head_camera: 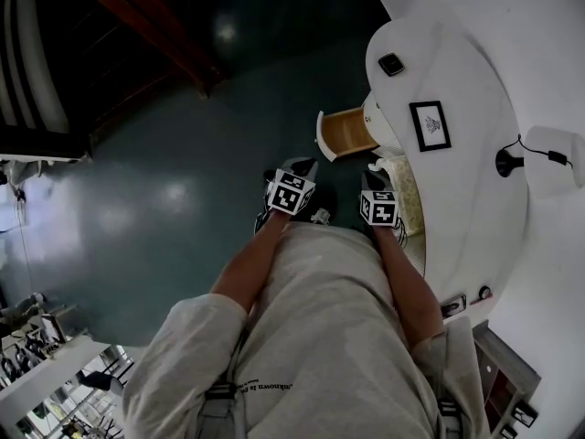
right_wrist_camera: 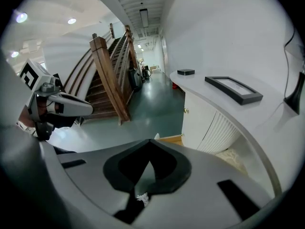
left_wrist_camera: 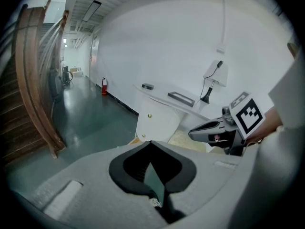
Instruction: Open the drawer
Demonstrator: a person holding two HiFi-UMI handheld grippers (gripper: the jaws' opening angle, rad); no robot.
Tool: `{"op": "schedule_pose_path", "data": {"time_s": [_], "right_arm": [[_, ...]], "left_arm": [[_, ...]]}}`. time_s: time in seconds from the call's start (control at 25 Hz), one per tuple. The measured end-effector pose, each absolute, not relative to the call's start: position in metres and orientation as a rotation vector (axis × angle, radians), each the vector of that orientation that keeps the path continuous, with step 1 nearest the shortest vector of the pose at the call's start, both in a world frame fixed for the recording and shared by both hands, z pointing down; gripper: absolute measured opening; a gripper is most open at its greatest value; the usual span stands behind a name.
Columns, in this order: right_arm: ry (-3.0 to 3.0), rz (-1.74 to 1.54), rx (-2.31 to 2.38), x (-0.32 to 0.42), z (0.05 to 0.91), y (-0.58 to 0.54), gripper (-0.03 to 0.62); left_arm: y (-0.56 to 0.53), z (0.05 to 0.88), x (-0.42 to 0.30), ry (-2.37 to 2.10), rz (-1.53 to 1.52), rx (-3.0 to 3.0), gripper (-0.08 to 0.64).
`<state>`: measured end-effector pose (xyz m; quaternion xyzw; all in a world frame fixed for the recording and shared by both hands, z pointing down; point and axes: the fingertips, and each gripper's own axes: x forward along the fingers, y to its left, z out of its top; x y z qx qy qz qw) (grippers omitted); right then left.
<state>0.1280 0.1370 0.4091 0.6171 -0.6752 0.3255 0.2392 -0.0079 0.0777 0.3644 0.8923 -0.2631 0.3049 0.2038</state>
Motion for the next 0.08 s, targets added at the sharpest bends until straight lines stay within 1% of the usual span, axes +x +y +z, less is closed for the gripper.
{"op": "schedule_pose_path", "data": {"time_s": [0.08], "right_arm": [[-1.852,0.885,1.694,0.1287,0.4088,0.1370,0.015]], "left_arm": [[0.0779,0.3649,-0.0082,-0.737,0.849,2.486,0.011]]}}
